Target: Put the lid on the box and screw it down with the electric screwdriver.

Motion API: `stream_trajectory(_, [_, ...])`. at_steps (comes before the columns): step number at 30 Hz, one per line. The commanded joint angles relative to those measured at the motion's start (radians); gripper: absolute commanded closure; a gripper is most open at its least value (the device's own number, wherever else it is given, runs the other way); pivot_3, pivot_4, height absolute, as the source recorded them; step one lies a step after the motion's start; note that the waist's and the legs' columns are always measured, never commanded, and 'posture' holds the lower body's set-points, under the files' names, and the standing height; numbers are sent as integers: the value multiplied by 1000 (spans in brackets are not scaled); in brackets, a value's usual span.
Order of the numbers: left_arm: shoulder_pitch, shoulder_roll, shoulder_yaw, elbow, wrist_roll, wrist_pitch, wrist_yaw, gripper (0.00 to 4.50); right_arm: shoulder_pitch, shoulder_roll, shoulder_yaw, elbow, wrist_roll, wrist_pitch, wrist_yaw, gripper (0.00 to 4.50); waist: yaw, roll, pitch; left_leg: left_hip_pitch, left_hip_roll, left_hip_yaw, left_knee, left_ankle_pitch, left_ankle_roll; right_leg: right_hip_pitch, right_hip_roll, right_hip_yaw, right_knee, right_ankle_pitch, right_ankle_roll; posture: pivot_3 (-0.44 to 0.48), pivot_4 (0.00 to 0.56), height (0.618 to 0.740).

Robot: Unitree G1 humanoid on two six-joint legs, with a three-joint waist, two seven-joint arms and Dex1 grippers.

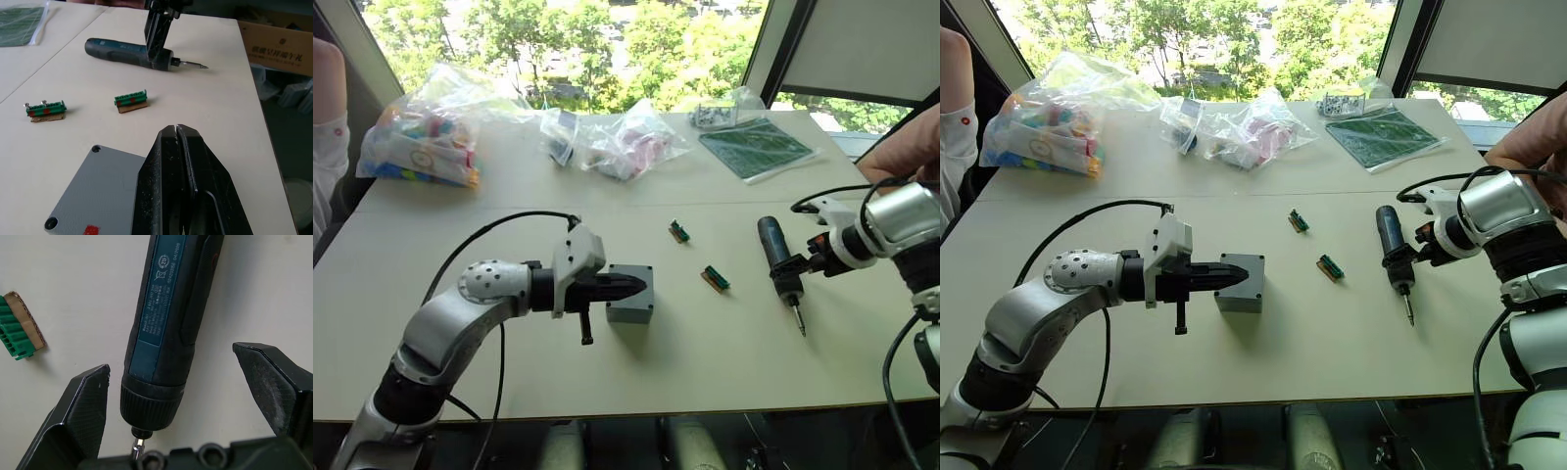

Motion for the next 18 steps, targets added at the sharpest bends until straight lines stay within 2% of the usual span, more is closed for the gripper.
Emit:
stream_trajectory(1, [4, -5, 14, -42, -5, -2, 24, 4500, -26, 11, 50, 52, -42, -51, 45, 61, 0, 0, 0, 0, 0, 0, 0, 0, 0, 0, 0, 0, 0, 0, 0, 0, 150, 740])
stream_trajectory(6, [31, -11, 22, -57, -15, 7, 55, 4500, -47, 78, 78, 182, -99, -123, 63, 61, -2, -2, -1, 1, 0, 0, 1, 0, 0, 1, 0, 0, 0, 0, 0, 0, 150, 740])
stream_trajectory(7, [36, -12, 25, -58, -17, 8, 58, 4500, -50, 88, 80, 201, -113, -142, 64, 589, -3, -3, -2, 2, 0, 0, 1, 0, 0, 3, 0, 0, 0, 0, 0, 0, 150, 740])
stream_trajectory(8, [41, -13, 27, -61, -20, 10, 63, 4500, -54, 99, 83, 223, -127, -162, 68, 926, -3, -3, -2, 3, 0, 0, 1, 0, 0, 3, 0, 0, 0, 0, 0, 0, 150, 740])
stream_trajectory(9, [44, -14, 29, -62, -22, 12, 67, 4500, -60, 109, 85, 246, -141, -180, 73, 1061, -2, -4, -2, 3, 0, 0, 1, 0, 0, 4, 0, 0, 0, 0, 0, 0, 150, 740])
stream_trajectory(14, [54, -10, 36, -65, -32, 19, 75, 4500, -83, 146, 89, 329, -198, -224, 115, 2533, -3, -8, -5, 4, 0, 0, 1, 0, 0, 4, 0, 0, 0, 0, 0, 0, 150, 740])
stream_trajectory(18, [62, -2, 56, -46, -43, 20, 76, 4500, -113, 167, 41, 404, -226, -241, 98, 2635, -3, -10, -6, 4, 0, 0, 1, 0, 0, 4, 0, 0, 0, 0, 0, 0, 150, 740])
